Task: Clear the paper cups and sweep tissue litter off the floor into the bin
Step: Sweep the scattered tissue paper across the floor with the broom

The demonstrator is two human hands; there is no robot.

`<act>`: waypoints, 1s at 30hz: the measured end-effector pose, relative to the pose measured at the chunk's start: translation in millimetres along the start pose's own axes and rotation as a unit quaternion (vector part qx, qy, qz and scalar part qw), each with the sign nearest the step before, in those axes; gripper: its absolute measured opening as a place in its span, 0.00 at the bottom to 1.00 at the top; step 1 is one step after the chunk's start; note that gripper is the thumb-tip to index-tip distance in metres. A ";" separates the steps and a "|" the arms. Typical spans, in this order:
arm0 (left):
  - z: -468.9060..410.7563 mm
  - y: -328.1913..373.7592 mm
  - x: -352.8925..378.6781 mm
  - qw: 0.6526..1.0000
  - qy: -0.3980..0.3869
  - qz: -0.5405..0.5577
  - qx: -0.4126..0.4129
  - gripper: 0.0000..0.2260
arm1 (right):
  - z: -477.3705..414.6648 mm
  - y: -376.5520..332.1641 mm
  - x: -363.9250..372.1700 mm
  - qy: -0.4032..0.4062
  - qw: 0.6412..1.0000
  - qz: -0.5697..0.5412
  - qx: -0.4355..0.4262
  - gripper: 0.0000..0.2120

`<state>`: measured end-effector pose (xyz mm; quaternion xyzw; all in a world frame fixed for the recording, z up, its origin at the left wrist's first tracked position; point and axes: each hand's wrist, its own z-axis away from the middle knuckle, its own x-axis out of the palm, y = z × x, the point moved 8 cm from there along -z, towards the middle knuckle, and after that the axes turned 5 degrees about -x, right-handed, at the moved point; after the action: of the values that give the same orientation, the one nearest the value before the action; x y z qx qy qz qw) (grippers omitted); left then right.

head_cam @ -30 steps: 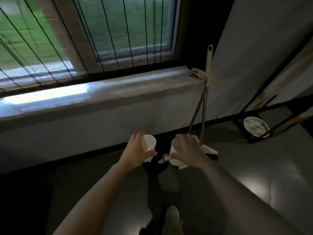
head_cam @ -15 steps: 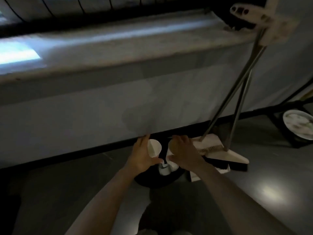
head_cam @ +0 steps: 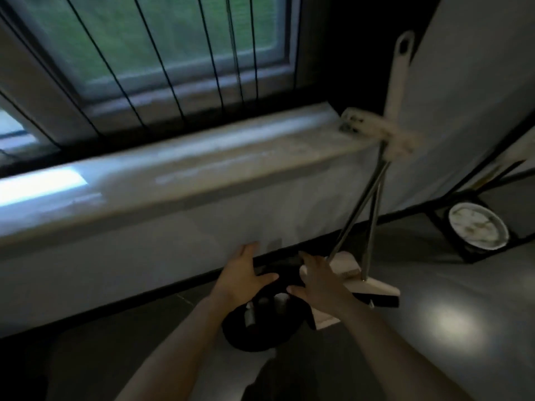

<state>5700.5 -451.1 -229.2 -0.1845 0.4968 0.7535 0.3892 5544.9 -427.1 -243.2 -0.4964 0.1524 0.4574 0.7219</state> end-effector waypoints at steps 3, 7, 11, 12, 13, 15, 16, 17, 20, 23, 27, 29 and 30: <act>26.6 74.5 -51.7 1.000 0.004 -0.021 0.017 0.36 | 40.4 -35.1 -70.4 0.026 0.999 -0.033 0.008 0.41; 41.4 154.5 -100.5 0.998 -0.004 -0.019 0.055 0.33 | 69.2 -66.4 -149.1 0.054 0.997 -0.056 0.003 0.37; 37.7 203.3 -125.2 0.995 -0.004 -0.028 0.097 0.34 | 82.7 -80.0 -202.8 0.096 0.993 -0.061 0.010 0.35; 33.6 211.1 -127.1 0.994 -0.012 -0.032 0.105 0.35 | 82.8 -78.9 -210.2 0.106 0.992 -0.065 0.016 0.35; 28.3 219.9 -128.7 0.992 -0.021 -0.037 0.116 0.37 | 82.9 -78.6 -218.0 0.116 0.991 -0.068 0.021 0.35; 14.0 234.0 -132.0 0.990 -0.034 -0.045 0.130 0.38 | 81.5 -78.1 -230.9 0.129 0.989 -0.070 0.034 0.36; 7.1 242.4 -134.8 0.988 -0.041 -0.051 0.141 0.37 | 79.3 -77.2 -236.7 0.135 0.987 -0.072 0.043 0.36; 0.2 252.2 -138.8 0.984 -0.043 -0.054 0.163 0.35 | 77.2 -76.7 -243.3 0.143 0.985 -0.075 0.054 0.36; -23.2 277.9 -151.3 0.973 -0.069 -0.062 0.212 0.31 | 70.5 -77.9 -266.8 0.200 0.972 -0.095 0.076 0.33; -55.1 290.1 -157.2 0.964 -0.094 -0.092 0.230 0.37 | 63.1 -78.7 -288.9 0.247 0.958 -0.107 0.097 0.32; -72.6 305.0 -163.1 0.953 -0.117 -0.117 0.253 0.32 | 53.7 -72.2 -313.8 0.275 0.946 -0.097 0.140 0.31; -79.9 309.5 -163.5 0.953 -0.128 -0.107 0.251 0.32 | 47.6 -68.8 -323.8 0.285 0.942 -0.096 0.149 0.30; -84.0 311.1 -162.2 0.953 -0.133 -0.102 0.251 0.33 | 44.0 -66.2 -328.0 0.284 0.942 -0.098 0.152 0.29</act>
<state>5553.8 -654.7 30.0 -0.0286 0.5920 0.5782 0.5607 5412.9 -562.2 36.5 -0.5030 0.3692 0.1956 0.7566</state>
